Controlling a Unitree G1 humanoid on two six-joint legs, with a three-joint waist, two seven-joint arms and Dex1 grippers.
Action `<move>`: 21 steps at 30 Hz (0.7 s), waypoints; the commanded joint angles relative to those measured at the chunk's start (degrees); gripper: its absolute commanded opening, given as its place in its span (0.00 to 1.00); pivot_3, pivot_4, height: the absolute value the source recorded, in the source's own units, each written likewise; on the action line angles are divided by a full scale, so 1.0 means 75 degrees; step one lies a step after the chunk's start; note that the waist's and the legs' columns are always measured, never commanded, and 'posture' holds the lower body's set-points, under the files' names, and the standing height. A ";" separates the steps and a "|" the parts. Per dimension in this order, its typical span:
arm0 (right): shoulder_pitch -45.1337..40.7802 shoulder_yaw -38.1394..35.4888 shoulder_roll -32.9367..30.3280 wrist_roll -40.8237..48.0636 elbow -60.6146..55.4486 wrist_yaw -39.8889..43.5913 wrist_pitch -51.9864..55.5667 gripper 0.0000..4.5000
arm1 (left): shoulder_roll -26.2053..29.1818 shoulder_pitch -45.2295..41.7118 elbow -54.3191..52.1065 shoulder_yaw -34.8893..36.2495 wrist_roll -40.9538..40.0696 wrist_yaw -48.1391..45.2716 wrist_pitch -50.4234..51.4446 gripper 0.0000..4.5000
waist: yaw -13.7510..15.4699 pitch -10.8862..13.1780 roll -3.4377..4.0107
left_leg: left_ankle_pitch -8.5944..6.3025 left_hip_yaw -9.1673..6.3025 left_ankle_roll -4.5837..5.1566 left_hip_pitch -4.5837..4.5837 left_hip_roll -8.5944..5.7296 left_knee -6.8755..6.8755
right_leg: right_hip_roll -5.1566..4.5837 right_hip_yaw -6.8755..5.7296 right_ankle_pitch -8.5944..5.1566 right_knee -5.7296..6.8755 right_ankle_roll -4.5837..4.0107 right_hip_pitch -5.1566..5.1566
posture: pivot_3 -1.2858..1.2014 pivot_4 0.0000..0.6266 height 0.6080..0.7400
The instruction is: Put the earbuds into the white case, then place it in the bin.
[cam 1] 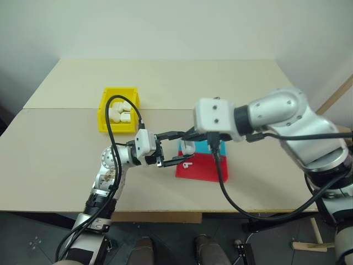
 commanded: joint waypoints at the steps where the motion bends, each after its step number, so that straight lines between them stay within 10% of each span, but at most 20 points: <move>1: -0.0129 -0.1532 0.0342 0.0860 0.0033 -0.0498 0.0424 0.01 | -0.0054 0.0084 -0.0396 0.0287 -0.0316 0.0246 -0.0039 0.62 | 0.0003 0.0000 0.0000 | 0.0000 -0.0001 0.0000 0.0001 0.0000 0.0000 | 0.0000 0.0000 0.0000 0.0001 0.0000 0.0002 | 0.52 0.24 1.00; 11: 0.1610 -0.3075 0.0079 0.1235 -0.0722 -0.1960 0.1412 0.01 | 0.0819 -0.0325 -0.2685 0.1606 0.0244 0.4344 0.3839 0.62 | 0.0023 0.0001 -0.0004 | 0.0000 -0.0009 0.0000 0.0000 -0.0001 0.0002 | -0.0003 -0.0004 0.0001 0.0002 0.0001 0.0008 | 0.52 0.24 1.00; 21: 0.2505 -0.2961 0.0239 0.1575 -0.0946 -0.2646 0.1789 0.01 | 0.0660 -0.2233 -0.0231 0.2184 0.2005 0.7839 0.4783 0.62 | 0.0017 0.0002 -0.0007 | 0.0000 -0.0016 0.0000 0.0003 -0.0008 0.0002 | -0.0003 -0.0007 0.0002 -0.0001 0.0004 0.0012 | 0.52 0.24 1.00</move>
